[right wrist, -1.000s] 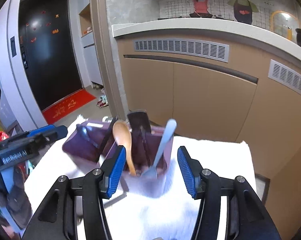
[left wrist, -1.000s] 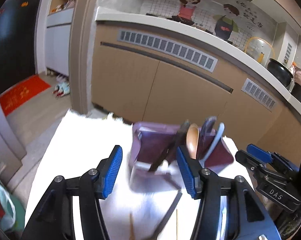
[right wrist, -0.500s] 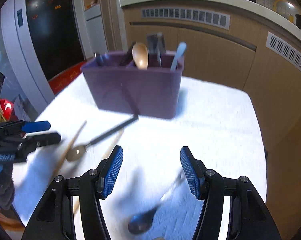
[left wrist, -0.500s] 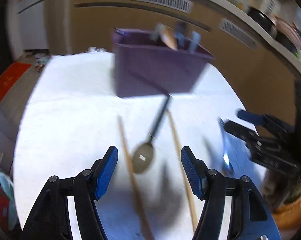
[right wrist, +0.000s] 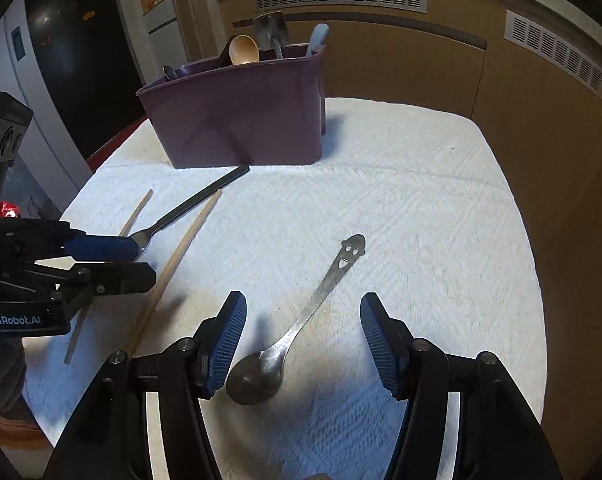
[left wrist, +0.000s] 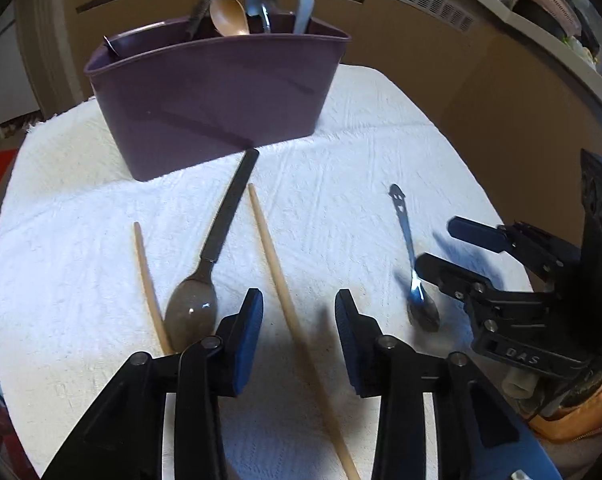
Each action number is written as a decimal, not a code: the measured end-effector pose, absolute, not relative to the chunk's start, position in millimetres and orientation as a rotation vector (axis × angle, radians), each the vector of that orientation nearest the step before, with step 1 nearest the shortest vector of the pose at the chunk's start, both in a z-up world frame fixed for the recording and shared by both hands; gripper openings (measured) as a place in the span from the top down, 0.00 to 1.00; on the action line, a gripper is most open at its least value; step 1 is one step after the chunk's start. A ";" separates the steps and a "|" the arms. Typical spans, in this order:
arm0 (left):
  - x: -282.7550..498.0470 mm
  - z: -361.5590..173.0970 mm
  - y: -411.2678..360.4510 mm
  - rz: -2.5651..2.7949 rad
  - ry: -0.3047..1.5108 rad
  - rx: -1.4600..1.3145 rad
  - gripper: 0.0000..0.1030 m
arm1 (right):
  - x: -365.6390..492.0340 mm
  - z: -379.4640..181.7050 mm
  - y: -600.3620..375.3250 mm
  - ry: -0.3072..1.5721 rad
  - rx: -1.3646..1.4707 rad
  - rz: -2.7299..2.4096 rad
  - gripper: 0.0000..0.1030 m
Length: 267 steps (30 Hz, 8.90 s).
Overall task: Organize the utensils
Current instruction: 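Grasp the grey long-handled spoon with the left tool while the right tool grasps a wooden chopstick, then lift the spoon and chopstick with both tools over the purple holder, then lower both utensils into the purple holder and open both tools, then move both tools back toward the remaining chopstick and face-handled spoon, then grasp the wooden chopstick with the left tool while the right tool grasps the smiley-face spoon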
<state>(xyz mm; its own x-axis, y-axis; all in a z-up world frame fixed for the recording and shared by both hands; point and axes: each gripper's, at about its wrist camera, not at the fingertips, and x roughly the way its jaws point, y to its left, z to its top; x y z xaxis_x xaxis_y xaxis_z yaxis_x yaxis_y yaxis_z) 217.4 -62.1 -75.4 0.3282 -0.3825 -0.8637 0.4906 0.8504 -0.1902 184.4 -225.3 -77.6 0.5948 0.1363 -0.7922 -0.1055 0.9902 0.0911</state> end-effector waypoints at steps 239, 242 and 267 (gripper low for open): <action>202.0 -46.2 15.5 -0.410 1.065 -0.131 0.96 | 149.5 -101.7 -209.9 0.959 -0.108 0.048 0.37; 202.8 -51.2 22.0 -0.398 1.078 -0.151 0.96 | 145.4 -99.2 -221.4 0.960 -0.140 0.013 0.37; 208.9 -80.0 30.8 -0.403 1.162 -0.153 0.88 | 250.7 -99.6 -206.1 0.967 -0.158 0.042 0.87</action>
